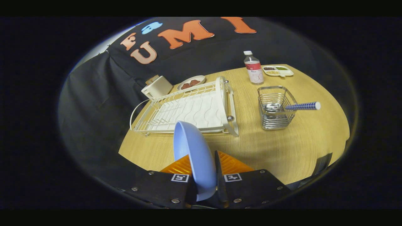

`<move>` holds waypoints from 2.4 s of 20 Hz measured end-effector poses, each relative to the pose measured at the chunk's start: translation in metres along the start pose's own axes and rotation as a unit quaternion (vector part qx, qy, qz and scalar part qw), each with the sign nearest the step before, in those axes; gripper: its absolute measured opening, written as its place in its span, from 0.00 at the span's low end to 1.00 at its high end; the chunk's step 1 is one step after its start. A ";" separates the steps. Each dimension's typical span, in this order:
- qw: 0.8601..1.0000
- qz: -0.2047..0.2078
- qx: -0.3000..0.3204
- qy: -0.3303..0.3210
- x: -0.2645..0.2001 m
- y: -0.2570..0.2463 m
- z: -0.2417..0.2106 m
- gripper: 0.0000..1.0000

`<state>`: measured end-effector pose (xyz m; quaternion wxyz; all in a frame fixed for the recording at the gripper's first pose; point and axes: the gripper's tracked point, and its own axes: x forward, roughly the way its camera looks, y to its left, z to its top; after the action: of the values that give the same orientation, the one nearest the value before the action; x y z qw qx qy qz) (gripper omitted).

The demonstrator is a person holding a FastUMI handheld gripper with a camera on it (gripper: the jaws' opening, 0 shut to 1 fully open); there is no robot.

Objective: Take the plate from the dish rack, then take the spoon from the basket and place it into the plate.

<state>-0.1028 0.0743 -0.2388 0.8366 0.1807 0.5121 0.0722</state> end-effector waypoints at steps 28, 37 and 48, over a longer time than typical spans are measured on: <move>0.929 -0.207 -0.049 -0.304 -0.034 -0.127 0.098 0.83; 0.898 -0.253 -0.093 -0.349 -0.030 -0.133 0.123 0.36; 0.905 -0.208 -0.100 -0.358 -0.046 -0.095 0.145 0.11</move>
<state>-0.0023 -0.0604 -0.1764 0.9734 -0.0013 0.1941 -0.1220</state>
